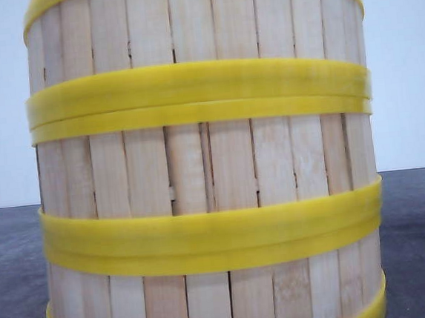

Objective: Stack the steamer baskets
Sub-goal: 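Lift the lid with right gripper and lower it onto the top basket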

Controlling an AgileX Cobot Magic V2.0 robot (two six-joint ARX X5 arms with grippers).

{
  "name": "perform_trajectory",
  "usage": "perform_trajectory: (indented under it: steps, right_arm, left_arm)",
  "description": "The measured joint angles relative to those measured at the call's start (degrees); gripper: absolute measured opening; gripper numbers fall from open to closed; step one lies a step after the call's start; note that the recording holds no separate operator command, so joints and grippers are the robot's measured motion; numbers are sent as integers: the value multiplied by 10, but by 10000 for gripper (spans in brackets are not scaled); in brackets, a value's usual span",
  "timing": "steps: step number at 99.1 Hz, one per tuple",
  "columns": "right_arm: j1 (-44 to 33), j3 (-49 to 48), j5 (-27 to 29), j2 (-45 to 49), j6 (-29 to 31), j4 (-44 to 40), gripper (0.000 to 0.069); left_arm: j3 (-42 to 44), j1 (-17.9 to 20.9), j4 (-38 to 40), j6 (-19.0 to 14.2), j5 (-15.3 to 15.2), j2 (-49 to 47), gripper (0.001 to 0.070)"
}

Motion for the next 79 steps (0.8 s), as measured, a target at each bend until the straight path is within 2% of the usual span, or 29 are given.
perform_trajectory:
  steps: [19,37,59,79]
  right_arm:
    - [-1,4,-5,0,0,-10,55]
    - [3,39,-42,0,0,-64,55]
    - [29,200,-57,0,0,-113,54]
    - [77,360,-138,0,7,-153,53]
  left_arm:
    - [0,0,0,0,0,0,24]
    - [0,0,0,0,0,0,24]
    - [0,0,0,0,0,0,24]
    - [0,0,1,0,0,0,24]
